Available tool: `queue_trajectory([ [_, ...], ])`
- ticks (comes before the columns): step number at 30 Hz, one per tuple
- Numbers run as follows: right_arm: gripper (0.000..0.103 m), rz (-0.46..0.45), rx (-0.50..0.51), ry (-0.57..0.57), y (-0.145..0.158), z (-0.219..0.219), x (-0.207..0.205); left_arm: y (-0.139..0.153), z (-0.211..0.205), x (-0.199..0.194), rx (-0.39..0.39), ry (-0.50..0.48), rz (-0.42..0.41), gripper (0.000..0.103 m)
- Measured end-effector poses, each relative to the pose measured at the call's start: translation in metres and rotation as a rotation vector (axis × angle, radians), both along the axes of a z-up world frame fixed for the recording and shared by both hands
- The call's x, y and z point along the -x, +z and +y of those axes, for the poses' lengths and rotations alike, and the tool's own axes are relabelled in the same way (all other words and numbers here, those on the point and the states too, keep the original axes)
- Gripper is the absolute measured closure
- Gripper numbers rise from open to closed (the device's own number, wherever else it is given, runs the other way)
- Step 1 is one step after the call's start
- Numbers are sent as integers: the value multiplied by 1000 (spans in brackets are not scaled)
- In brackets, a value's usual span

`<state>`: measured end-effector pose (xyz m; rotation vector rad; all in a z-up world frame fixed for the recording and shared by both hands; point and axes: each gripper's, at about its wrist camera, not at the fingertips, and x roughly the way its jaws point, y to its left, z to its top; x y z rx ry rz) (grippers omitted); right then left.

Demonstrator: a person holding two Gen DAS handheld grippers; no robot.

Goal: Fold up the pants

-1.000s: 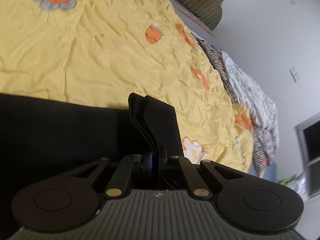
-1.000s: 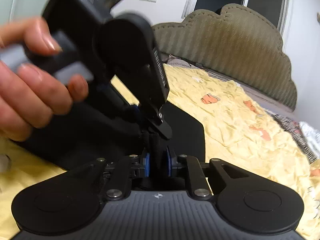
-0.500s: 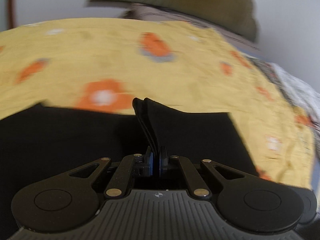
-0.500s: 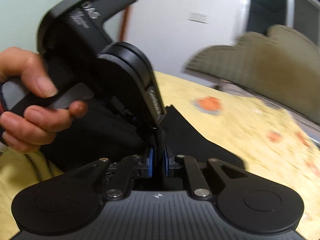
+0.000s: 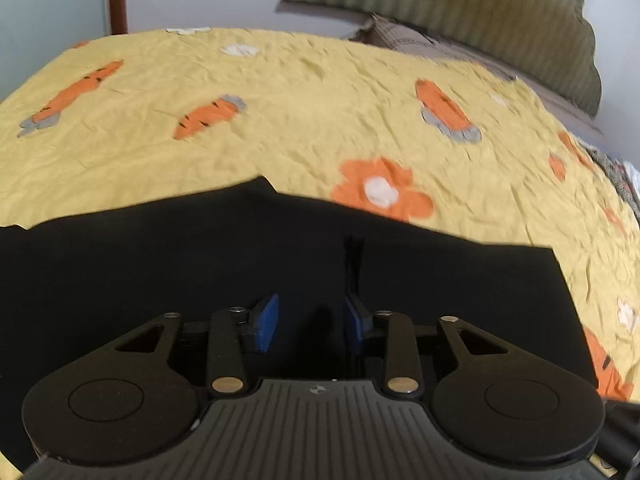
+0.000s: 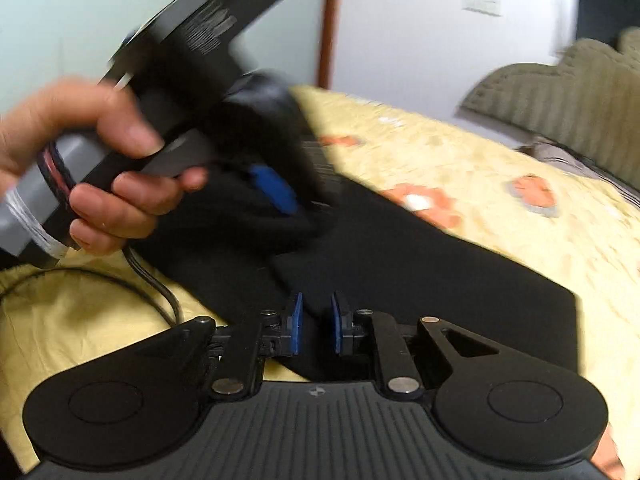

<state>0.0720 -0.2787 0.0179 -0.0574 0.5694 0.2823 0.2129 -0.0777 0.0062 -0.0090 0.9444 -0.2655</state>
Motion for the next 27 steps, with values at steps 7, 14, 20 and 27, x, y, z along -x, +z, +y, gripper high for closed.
queue_trajectory([
  [7, 87, 120, 25, -178, -20, -42, -9, -14, -36, 15, -151, -226, 12, 23],
  [14, 55, 67, -19, -252, -3, -98, -63, -19, -50, 44, -293, -338, -84, 21],
  [20, 23, 152, 2, -262, -13, -77, -68, 3, 16, 46, -122, -93, -28, 21],
  [27, 0, -77, 63, -9, 26, 42, -33, 30, 155, 72, -64, 288, -21, 18],
])
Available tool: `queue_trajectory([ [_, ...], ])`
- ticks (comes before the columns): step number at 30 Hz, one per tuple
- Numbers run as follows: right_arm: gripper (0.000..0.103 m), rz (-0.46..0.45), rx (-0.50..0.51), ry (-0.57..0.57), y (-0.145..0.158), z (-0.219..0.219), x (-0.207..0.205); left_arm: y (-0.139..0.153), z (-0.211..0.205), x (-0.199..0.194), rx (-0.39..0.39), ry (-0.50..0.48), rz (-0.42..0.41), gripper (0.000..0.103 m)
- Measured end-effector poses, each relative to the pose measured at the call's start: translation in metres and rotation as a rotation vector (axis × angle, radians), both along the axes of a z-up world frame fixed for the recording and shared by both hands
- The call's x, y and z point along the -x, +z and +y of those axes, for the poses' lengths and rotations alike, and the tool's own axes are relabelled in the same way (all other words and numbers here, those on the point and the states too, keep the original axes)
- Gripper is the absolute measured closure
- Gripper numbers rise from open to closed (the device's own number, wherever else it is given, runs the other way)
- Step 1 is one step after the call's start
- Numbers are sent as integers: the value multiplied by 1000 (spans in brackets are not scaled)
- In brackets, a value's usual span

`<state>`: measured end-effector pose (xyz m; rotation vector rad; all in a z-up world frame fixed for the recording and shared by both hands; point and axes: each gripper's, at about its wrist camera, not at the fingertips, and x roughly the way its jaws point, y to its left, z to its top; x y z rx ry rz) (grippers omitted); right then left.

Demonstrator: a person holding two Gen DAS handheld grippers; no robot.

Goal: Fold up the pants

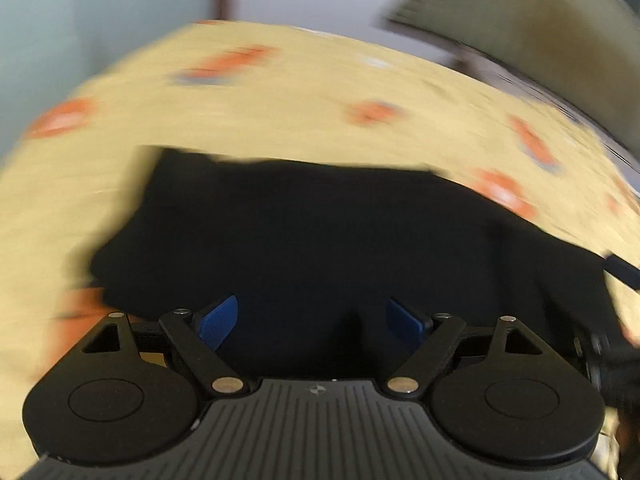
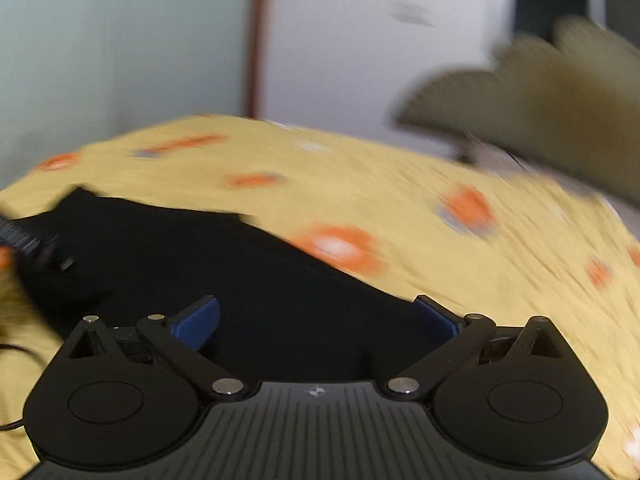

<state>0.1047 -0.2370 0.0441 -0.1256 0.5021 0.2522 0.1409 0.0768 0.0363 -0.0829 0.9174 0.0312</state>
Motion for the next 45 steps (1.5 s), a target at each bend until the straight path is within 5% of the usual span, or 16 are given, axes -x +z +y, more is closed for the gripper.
queue_trajectory([
  [3, 0, -70, 111, 108, 3, 66, 8, 24, 59, 18, -179, 165, -59, 18],
  [5, 0, -150, 192, 170, 3, 104, 14, 46, 90, 31, -414, 307, -131, 18],
  [8, 0, -235, 275, 277, 2, 153, 20, 69, 120, 45, -904, 567, -273, 6],
  [10, 0, -265, 282, 317, 1, 179, 17, 76, 128, 47, -1009, 592, -287, 5],
  [12, 1, -243, 310, 345, -2, 204, 8, 80, 127, 47, -854, 467, -257, 3],
  [15, 1, -238, 340, 391, -7, 235, 8, 70, 126, 40, -388, 213, -166, 3],
  [17, 5, -254, 394, 412, -16, 252, 8, 54, 121, 28, -165, 126, -102, 4],
  [21, 35, -261, 581, 410, -47, 278, 2, 29, 121, 12, 6, 158, -52, 7],
  [27, 53, -331, 668, 437, -60, 301, -1, 12, 160, -4, 464, 221, 16, 6],
  [29, 62, -359, 695, 457, -61, 307, 0, 12, 164, -7, 481, 241, 12, 5],
  [31, 82, -362, 706, 471, -65, 315, -8, 11, 169, -10, 485, 263, 34, 8],
  [34, 88, -336, 644, 471, -63, 312, -17, 26, 191, 5, 487, 315, 9, 11],
  [37, 89, -269, 490, 469, -47, 296, -28, 70, 215, 45, 295, 401, -103, 9],
  [42, 89, -137, 214, 470, -26, 274, -58, 156, 249, 131, -146, 602, -200, 8],
  [45, 89, -95, 104, 461, -19, 262, -64, 209, 262, 165, -303, 730, -299, 3],
])
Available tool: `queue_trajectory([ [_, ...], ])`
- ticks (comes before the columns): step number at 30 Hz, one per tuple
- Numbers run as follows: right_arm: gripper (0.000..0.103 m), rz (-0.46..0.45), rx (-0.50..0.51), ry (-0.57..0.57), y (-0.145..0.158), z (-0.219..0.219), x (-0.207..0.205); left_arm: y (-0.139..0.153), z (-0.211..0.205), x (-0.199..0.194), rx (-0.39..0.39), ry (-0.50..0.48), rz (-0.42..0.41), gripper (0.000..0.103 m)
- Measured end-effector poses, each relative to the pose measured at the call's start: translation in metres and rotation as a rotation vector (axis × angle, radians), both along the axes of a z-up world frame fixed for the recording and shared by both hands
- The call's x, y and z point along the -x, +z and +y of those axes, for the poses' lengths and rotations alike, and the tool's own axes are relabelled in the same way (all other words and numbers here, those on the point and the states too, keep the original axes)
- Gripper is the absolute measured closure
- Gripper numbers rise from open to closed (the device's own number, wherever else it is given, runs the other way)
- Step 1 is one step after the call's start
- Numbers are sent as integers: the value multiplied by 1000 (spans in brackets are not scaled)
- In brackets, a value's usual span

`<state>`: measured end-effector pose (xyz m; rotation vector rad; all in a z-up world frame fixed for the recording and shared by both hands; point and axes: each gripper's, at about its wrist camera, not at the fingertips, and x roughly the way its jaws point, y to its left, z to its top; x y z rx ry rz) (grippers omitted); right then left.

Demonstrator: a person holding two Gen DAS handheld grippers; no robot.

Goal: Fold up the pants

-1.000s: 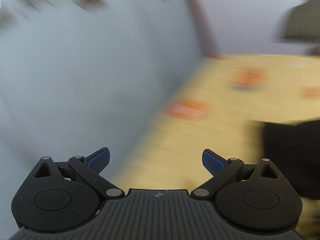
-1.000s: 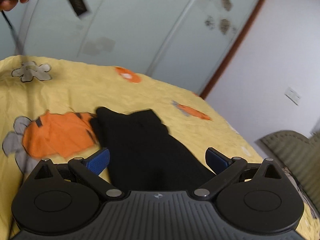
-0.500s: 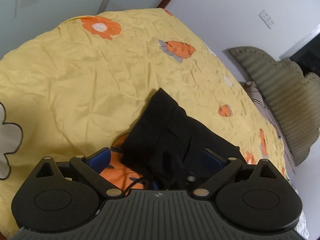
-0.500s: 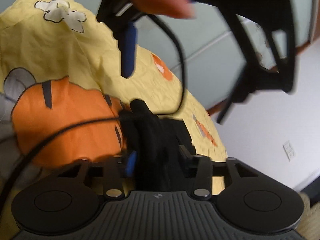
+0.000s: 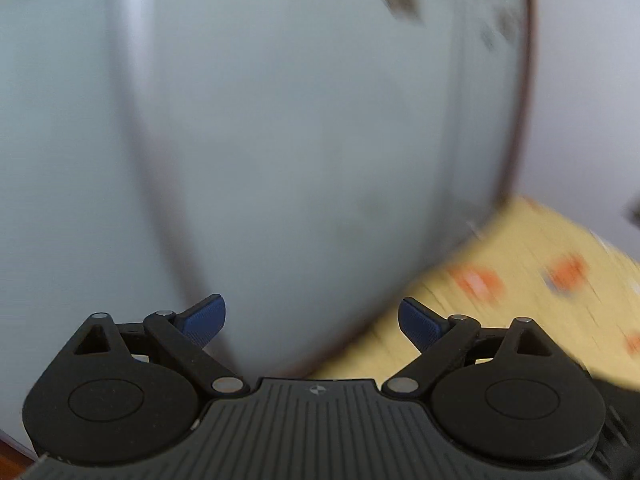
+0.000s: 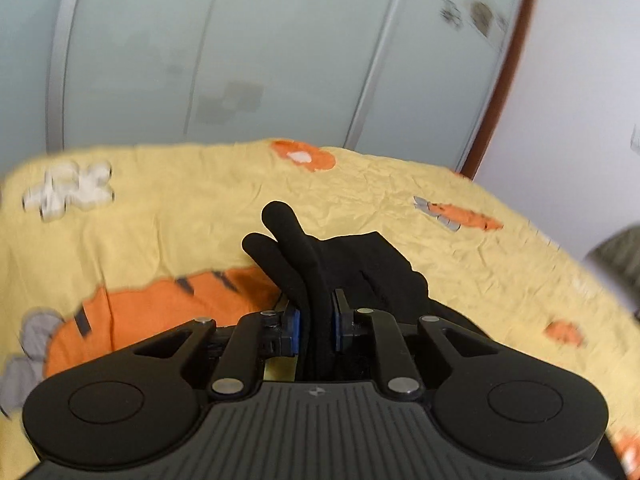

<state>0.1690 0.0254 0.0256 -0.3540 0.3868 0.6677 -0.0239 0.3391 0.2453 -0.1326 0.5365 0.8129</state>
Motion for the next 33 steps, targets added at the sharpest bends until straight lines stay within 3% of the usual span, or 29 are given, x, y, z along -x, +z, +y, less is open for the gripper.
queue_trajectory([
  [2, 89, 13, -41, -11, 3, -4, -3, 22, -4, 3, -58, 24, -45, 3],
  [4, 89, 7, -60, -22, 8, -8, -3, 23, -20, -11, -24, -92, -68, 0],
  [6, 89, 6, -76, -30, 10, -10, -4, 1, -44, -41, 84, -276, -36, 1],
  [9, 91, 2, -102, -37, 15, -16, -4, -60, -82, -102, 340, -573, 54, 2],
  [11, 91, -2, -118, -39, 18, -21, -4, -106, -102, -142, 472, -661, 85, 5],
  [16, 91, -34, -101, -20, 23, -27, 2, -185, -117, -208, 638, -594, 30, 5],
  [20, 91, -57, -68, -4, 23, -24, 5, -216, -111, -233, 855, -625, 9, 5],
  [23, 90, -35, -111, -14, 21, -25, 1, -237, -103, -250, 944, -605, 35, 10],
  [25, 91, -25, -134, -23, 21, -28, 0, -247, -99, -254, 1003, -598, 15, 30],
  [26, 91, -22, -143, -29, 21, -29, 0, -253, -98, -258, 1052, -598, 27, 64],
  [28, 90, 0, -133, -31, 20, -32, 1, -259, -95, -260, 1086, -545, 47, 80],
  [30, 89, 36, -92, 27, 23, -40, 8, -259, -94, -259, 1065, -534, 50, 83],
  [33, 89, 66, -189, 72, 31, -76, 18, -252, -98, -254, 996, -551, 36, 83],
])
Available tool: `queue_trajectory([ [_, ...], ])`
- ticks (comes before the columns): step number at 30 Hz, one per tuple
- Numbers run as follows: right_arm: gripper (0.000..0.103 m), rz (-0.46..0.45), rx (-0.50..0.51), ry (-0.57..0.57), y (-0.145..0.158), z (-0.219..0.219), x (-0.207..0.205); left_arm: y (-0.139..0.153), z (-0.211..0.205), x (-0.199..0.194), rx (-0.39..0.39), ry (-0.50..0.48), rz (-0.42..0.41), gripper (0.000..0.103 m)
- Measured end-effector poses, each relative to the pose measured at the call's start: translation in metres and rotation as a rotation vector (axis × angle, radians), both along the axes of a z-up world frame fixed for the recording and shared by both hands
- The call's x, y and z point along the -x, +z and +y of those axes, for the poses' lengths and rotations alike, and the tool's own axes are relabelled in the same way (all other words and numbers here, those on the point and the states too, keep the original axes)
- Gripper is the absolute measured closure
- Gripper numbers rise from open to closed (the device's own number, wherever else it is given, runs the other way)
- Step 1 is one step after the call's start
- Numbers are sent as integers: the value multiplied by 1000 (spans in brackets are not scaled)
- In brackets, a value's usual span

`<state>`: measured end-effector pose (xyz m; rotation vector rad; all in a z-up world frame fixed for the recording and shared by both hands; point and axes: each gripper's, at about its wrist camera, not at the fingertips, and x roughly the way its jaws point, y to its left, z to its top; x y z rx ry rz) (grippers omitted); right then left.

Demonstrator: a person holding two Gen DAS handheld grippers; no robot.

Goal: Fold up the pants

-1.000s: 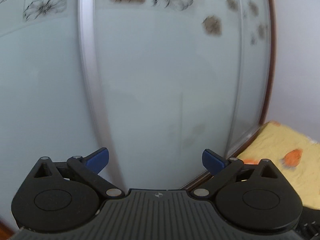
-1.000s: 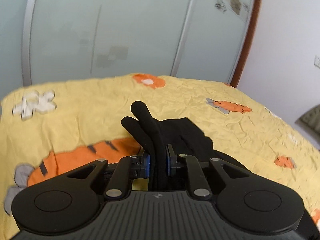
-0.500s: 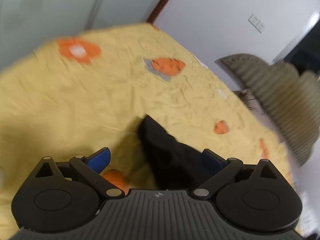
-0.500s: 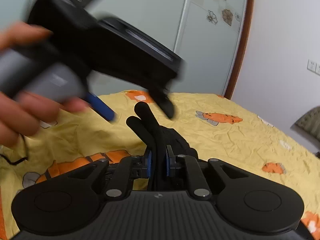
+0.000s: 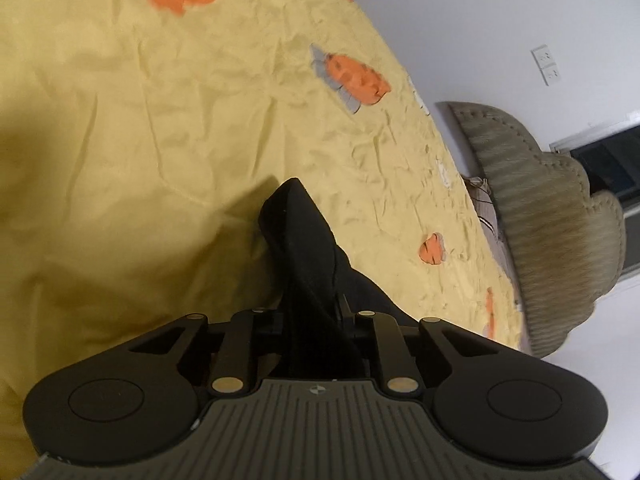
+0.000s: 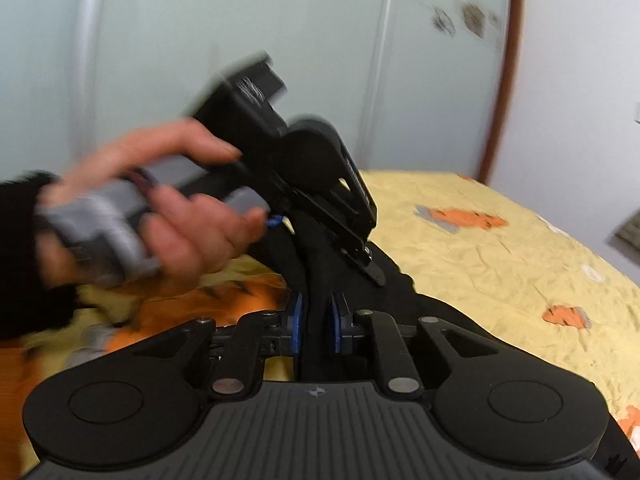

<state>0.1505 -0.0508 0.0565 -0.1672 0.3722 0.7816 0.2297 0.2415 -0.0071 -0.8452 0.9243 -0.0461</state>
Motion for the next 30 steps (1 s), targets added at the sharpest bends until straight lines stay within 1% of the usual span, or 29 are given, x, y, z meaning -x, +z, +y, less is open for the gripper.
queue_trajectory([
  [1, 89, 53, -55, -34, 2, -14, -6, 4, -6, 2, -52, -5, -17, 83],
  [2, 89, 106, -103, -80, 2, -24, -16, 9, -15, 5, -122, -15, -35, 83],
  [3, 89, 148, -124, -125, -1, -30, -26, 16, -26, 9, -192, -24, -52, 83],
  [4, 89, 172, -113, -171, -6, -31, -36, 24, -37, 15, -261, -34, -75, 83],
  [5, 89, 176, -94, -211, -11, -30, -44, 35, -50, 23, -328, -45, -110, 83],
  [6, 89, 185, -90, -230, -17, -28, -51, 44, -61, 30, -368, -52, -140, 83],
  [8, 89, 218, -133, -226, -23, -29, -58, 65, -80, 47, -410, -78, -200, 84],
  [10, 89, 220, -219, -194, -19, -37, -52, 80, -99, 58, -426, -103, -232, 84],
  [12, 89, 185, -281, -184, -10, -52, -40, 92, -124, 66, -458, -121, -250, 84],
  [14, 89, 151, -300, -208, -2, -70, -27, 103, -152, 75, -499, -136, -288, 83],
  [15, 89, 139, -308, -223, 1, -79, -21, 108, -165, 79, -507, -146, -307, 83],
  [17, 89, 128, -339, -255, 5, -103, -7, 115, -196, 86, -511, -174, -350, 83],
  [20, 89, 120, -390, -325, 7, -146, 14, 119, -241, 91, -502, -222, -389, 81],
  [23, 89, 115, -390, -405, 1, -191, 30, 114, -288, 86, -463, -297, -385, 79],
  [25, 89, 138, -396, -466, -6, -224, 43, 106, -320, 83, -441, -345, -377, 78],
  [27, 89, 174, -421, -527, -17, -254, 50, 94, -352, 81, -434, -401, -367, 78],
  [30, 89, 250, -481, -609, -37, -291, 58, 75, -397, 79, -446, -469, -356, 78],
])
